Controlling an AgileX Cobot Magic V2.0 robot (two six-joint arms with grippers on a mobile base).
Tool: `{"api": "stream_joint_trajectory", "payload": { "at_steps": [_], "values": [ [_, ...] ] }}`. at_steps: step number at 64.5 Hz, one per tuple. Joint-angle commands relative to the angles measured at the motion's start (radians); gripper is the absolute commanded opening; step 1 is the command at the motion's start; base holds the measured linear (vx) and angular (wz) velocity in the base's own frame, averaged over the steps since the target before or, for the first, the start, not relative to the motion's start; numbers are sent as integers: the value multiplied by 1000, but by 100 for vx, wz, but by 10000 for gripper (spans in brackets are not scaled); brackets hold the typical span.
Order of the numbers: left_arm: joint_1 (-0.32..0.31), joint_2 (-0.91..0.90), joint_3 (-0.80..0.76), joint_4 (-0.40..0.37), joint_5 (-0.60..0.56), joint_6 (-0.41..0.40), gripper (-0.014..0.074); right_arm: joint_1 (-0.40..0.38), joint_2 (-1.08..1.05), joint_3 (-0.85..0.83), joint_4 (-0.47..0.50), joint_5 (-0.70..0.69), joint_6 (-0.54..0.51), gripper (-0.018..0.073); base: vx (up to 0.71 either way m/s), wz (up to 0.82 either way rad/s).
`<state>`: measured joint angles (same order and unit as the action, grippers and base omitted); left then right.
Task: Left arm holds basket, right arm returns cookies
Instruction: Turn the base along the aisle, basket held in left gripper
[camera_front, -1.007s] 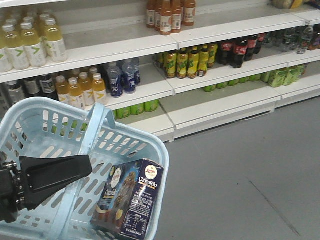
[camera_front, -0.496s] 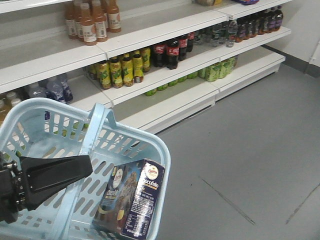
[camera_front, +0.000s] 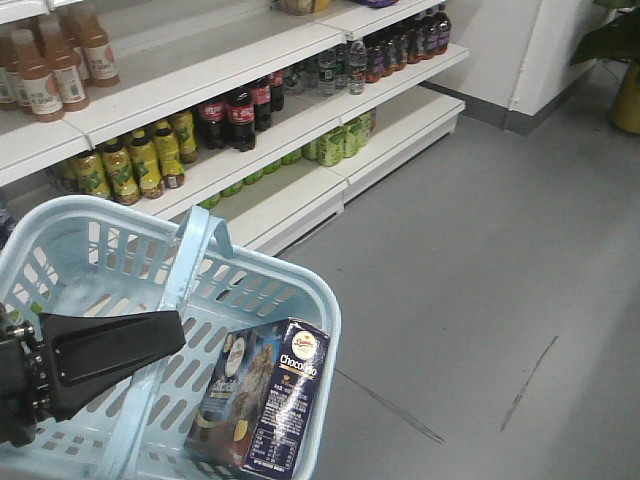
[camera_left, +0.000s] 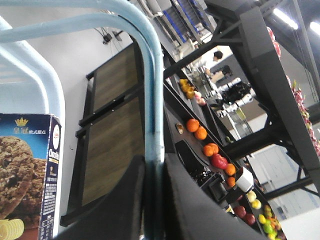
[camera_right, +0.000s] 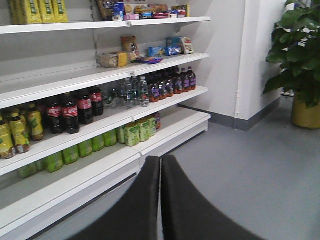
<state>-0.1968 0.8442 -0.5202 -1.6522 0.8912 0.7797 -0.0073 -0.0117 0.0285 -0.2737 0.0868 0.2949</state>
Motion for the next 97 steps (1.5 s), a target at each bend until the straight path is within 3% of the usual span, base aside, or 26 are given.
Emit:
{"api": "stream_joint_trajectory", "payload": {
  "at_steps": [1, 97],
  "values": [
    [-4, -14, -31, -121, 29, 16, -7, -5, -10, 21, -11, -77, -9, -3, 13, -37],
    [-4, -14, -31, -121, 27, 16, -7, -5, -10, 21, -11, -77, -9, -3, 18, -33]
  ]
}}
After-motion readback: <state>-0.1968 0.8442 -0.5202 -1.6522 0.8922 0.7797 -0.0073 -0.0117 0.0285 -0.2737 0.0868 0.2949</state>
